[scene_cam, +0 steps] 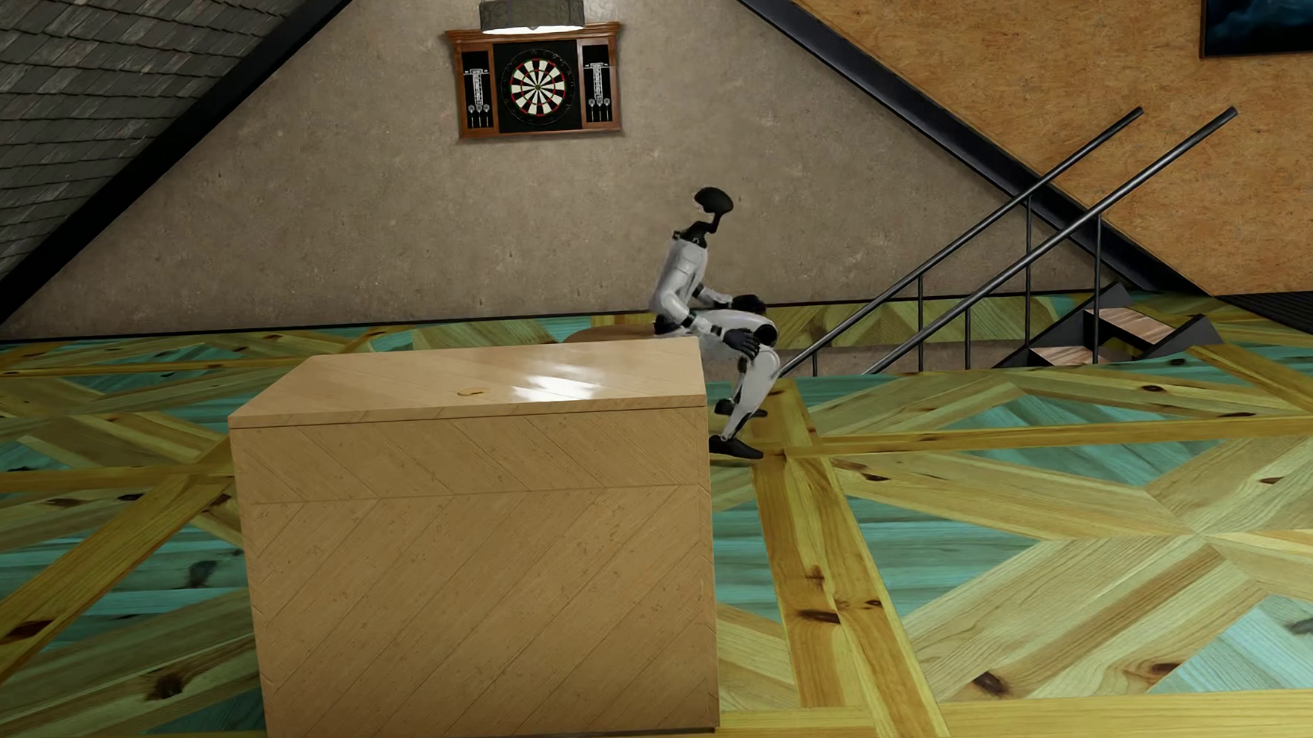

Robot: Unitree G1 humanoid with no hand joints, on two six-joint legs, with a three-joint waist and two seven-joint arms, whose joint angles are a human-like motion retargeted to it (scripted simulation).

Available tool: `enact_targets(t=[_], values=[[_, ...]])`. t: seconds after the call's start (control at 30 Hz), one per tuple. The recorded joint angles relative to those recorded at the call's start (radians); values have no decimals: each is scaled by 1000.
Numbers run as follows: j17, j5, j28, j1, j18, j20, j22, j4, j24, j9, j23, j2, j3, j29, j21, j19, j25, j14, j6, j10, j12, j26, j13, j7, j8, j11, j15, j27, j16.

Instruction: Rise from the chair

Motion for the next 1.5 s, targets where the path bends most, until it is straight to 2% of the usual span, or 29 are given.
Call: enact_targets(t=[0.03, 0.07, 0.13, 0.17, 0.2, 0.23, 0.3, 0.37, 0.4, 0.47, 0.57, 0.67, 0.73, 0.8, 0.83, 0.87, 0.9, 0.93, 1.0, 1.07, 1.17, 1.2, 1.23, 1.27, 1.3, 1.33, 1.4, 1.47, 1.5], values=[[-54, 4, 67, -32, -10, -6, -120, 4, 18, 17, -75, -35, 1, -89, 36, 2, -31, -6, -8, 3, -33, -46, -51, -5, 3, 4, -3, -32, 55], [-115, 8, 71, -64, -21, -20, -222, 8, 50, 36, -133, -69, 0, -120, 95, 6, -64, -11, -18, 4, -78, -71, -137, -12, 6, 6, -8, -62, 122], [-238, 9, -70, -125, -35, -89, -366, 12, 85, 83, -202, -130, -5, -59, 303, 17, -104, -20, -32, 2, -211, -89, -408, -22, 7, 4, -17, -102, 291], [-295, 13, -172, -154, -40, -157, -414, 20, 70, 104, -221, -160, -7, -9, 466, 22, -100, -26, -40, 2, -301, -84, -592, -27, 7, 3, -21, -116, 386], [-340, 16, -217, -177, -44, -266, -440, 24, 50, 128, -230, -183, -8, 29, 670, 28, -86, -36, -42, 0, -418, -97, -809, -33, 4, -1, -26, -131, 474], [-369, 13, -193, -202, -43, -398, -445, 20, 20, 144, -233, -206, -9, 69, 884, 34, -75, -44, -41, -2, -549, -122, -1035, -34, 3, -3, -34, -155, 543], [-379, 14, -151, -231, -35, -641, -432, 15, -33, 190, -243, -233, -7, -17, 1237, 36, -34, -59, -39, -18, -852, -144, -1413, -28, 0, -20, -49, -183, 622], [-351, 21, -79, -234, -35, -874, -417, 8, -54, 224, -244, -235, -7, -98, 1397, 31, -16, -77, -36, -51, -1109, -175, -1586, -22, -4, -52, -61, -197, 630], [-337, 28, -81, -231, -26, -934, -417, -3, -53, 229, -235, -231, -8, -109, 1408, 23, -23, -77, -36, -80, -1166, -176, -1598, -16, -8, -80, -60, -198, 625], [-296, 37, -84, -196, -4, -937, -368, -28, -30, 228, -176, -194, -5, -104, 1342, 8, -45, -71, -38, -172, -1168, -164, -1541, -6, -23, -171, -50, -196, 565], [-178, 39, -158, -57, 36, -861, -177, -55, 58, 190, 24, -64, -4, -10, 1178, -16, -112, -36, -35, -397, -1053, -140, -1355, 29, -60, -391, -8, -197, 424], [32, 32, -307, 168, 77, -790, 151, -84, 200, 128, 368, 145, 1, 131, 1004, -45, -217, 29, -35, -690, -953, -115, -1166, 72, -107, -667, 56, -221, 204], [205, 23, -420, 344, 94, -746, 433, -99, 296, 68, 648, 311, 1, 269, 899, -56, -279, 76, -34, -895, -897, -106, -1064, 99, -145, -856, 99, -234, 35], [341, 12, -480, 529, 101, -725, 714, -104, 400, 0, 869, 482, 6, 385, 839, -58, -344, 132, -33, -1096, -845, -89, -973, 134, -195, -1036, 147, -237, -130], [388, 12, -533, 621, 101, -713, 816, -108, 434, -44, 932, 572, 6, 471, 808, -62, -355, 163, -27, -1197, -811, -62, -925, 149, -214, -1130, 171, -217, -196], [421, 8, -573, 720, 105, -701, 875, -119, 449, -91, 987, 667, 3, 513, 759, -69, -313, 195, -20, -1303, -765, -24, -866, 162, -236, -1222, 191, -161, -246], [443, 11, -601, 826, 115, -680, 907, -132, 432, -138, 1024, 764, -2, 524, 706, -80, -251, 222, -16, -1411, -709, 11, -796, 173, -257, -1312, 208, -97, -272], [448, 26, -612, 927, 129, -644, 916, -144, 412, -189, 1030, 856, -5, 529, 656, -97, -206, 248, -11, -1515, -643, 35, -726, 181, -276, -1400, 228, -61, -280], [418, 57, -599, 1112, 149, -563, 922, -157, 322, -299, 983, 1026, -6, 546, 570, -124, -132, 288, -4, -1695, -501, 72, -591, 195, -310, -1561, 257, -56, -268], [369, 76, -562, 1260, 158, -478, 917, -163, 236, -412, 906, 1158, -6, 546, 498, -137, -102, 314, -4, -1841, -366, 94, -470, 215, -335, -1685, 272, -60, -237], [318, 84, -515, 1396, 148, -366, 933, -165, 202, -539, 873, 1309, -15, 531, 362, -142, -72, 299, 2, -1925, -217, 77, -319, 243, -372, -1799, 269, -77, -213], [318, 85, -502, 1468, 139, -335, 960, -165, 195, -546, 905, 1376, -19, 512, 308, -138, -63, 292, 2, -1957, -181, 68, -281, 253, -393, -1834, 269, -78, -209], [324, 84, -492, 1496, 138, -317, 993, -169, 190, -570, 965, 1423, -25, 458, 273, -142, -47, 288, 13, -1966, -155, 72, -251, 262, -404, -1868, 269, -56, -214], [339, 87, -488, 1564, 127, -301, 1053, -169, 191, -571, 1032, 1477, -27, 450, 237, -132, -25, 292, 4, -2002, -138, 75, -226, 270, -427, -1874, 256, -46, -215], [344, 81, -495, 1570, 126, -294, 1095, -171, 197, -602, 1101, 1481, -29, 418, 224, -136, -13, 279, 12, -1999, -131, 92, -214, 274, -426, -1871, 244, -10, -223], [349, 77, -504, 1590, 119, -281, 1133, -170, 205, -612, 1160, 1496, -31, 419, 211, -130, -14, 270, 14, -2002, -123, 99, -205, 278, -432, -1867, 232, 3, -228], [347, 69, -502, 1603, 115, -256, 1177, -167, 216, -635, 1244, 1505, -33, 439, 214, -119, -51, 256, 20, -2001, -97, 106, -186, 279, -430, -1862, 222, 14, -238], [335, 69, -507, 1610, 115, -241, 1182, -169, 212, -639, 1260, 1510, -32, 480, 214, -120, -94, 254, 21, -2002, -77, 108, -161, 286, -436, -1863, 221, 4, -240], [325, 68, -518, 1609, 114, -240, 1170, -169, 212, -642, 1245, 1508, -33, 505, 208, -118, -99, 254, 21, -2002, -69, 104, -147, 287, -438, -1863, 221, -6, -240]])
